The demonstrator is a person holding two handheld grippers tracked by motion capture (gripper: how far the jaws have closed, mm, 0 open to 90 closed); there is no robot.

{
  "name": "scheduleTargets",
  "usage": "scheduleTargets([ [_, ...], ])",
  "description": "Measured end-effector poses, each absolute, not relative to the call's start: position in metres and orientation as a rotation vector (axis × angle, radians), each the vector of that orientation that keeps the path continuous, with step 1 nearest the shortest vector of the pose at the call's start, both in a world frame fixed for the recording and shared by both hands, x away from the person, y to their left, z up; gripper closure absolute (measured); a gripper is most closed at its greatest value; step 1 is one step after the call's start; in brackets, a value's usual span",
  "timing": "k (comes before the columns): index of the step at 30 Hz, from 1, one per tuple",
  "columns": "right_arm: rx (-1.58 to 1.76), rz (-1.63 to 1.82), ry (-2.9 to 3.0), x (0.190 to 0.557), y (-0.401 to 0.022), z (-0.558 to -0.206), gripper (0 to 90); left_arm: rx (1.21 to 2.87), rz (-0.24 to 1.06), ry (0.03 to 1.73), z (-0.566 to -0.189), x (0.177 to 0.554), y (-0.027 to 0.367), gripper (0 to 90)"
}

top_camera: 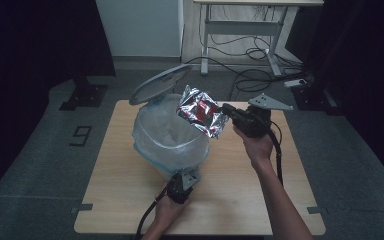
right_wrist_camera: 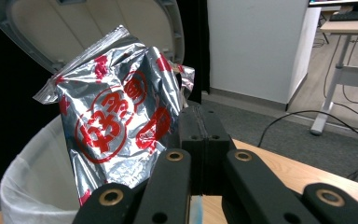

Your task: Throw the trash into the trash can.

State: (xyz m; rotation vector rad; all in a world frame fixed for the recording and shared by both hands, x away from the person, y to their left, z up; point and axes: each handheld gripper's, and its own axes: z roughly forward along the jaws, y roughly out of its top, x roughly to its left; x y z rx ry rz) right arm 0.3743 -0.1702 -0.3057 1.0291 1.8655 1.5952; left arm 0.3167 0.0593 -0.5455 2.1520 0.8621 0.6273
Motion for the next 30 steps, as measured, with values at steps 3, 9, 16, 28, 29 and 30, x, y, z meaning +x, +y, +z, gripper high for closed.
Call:
scheduleTargets([
  [3,1.021,1.599,1.873,0.375,-0.165,-0.304,89.8,2.152,0.627,0.862,-0.546,0.317,0.059,90.0],
  [9,1.011,1.593,1.88,0.378,-0.157,-0.303,89.9,2.152,0.627,0.862,-0.545,0.317,0.059,90.0],
  [16,1.02,1.594,1.886,0.383,-0.151,-0.306,89.9,2.152,0.628,0.862,-0.545,0.317,0.059,90.0],
  [28,1.007,1.594,1.901,0.39,-0.133,-0.305,89.8,2.153,0.629,0.859,-0.546,0.316,0.059,90.0],
  [29,1.005,1.592,1.904,0.391,-0.13,-0.305,89.8,2.153,0.629,0.859,-0.546,0.316,0.059,90.0],
  [30,1.005,1.592,1.906,0.392,-0.128,-0.305,89.8,2.153,0.629,0.858,-0.546,0.316,0.059,90.0],
])
